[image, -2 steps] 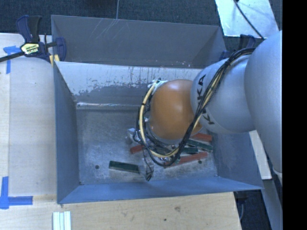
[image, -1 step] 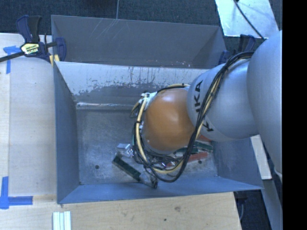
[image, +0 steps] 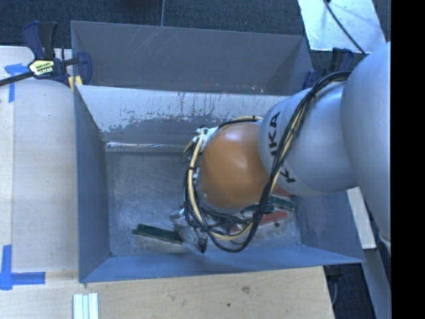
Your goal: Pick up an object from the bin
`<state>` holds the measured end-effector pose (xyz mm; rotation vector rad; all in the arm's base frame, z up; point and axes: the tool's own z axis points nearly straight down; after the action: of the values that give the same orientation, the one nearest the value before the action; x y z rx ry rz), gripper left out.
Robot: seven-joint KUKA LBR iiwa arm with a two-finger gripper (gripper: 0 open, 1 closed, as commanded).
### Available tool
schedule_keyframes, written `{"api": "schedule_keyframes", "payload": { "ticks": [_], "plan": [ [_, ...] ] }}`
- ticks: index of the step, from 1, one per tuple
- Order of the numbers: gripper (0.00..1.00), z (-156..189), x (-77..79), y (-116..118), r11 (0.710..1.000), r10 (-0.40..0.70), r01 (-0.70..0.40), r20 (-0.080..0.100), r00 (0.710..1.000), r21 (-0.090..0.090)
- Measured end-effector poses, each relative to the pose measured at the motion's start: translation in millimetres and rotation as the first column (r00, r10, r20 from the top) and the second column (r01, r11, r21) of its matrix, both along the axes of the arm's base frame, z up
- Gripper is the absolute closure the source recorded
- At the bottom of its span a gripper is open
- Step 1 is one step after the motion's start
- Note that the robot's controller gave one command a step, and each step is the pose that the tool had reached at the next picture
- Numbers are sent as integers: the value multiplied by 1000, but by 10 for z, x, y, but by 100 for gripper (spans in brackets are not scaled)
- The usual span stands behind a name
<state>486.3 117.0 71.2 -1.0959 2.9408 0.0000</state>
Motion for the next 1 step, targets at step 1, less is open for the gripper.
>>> {"api": "schedule_keyframes", "payload": {
  "ticks": [1],
  "plan": [
    [0, -4, 1, 1, 1000, 0, 0, 1, 1000, 1]
  ]
}}
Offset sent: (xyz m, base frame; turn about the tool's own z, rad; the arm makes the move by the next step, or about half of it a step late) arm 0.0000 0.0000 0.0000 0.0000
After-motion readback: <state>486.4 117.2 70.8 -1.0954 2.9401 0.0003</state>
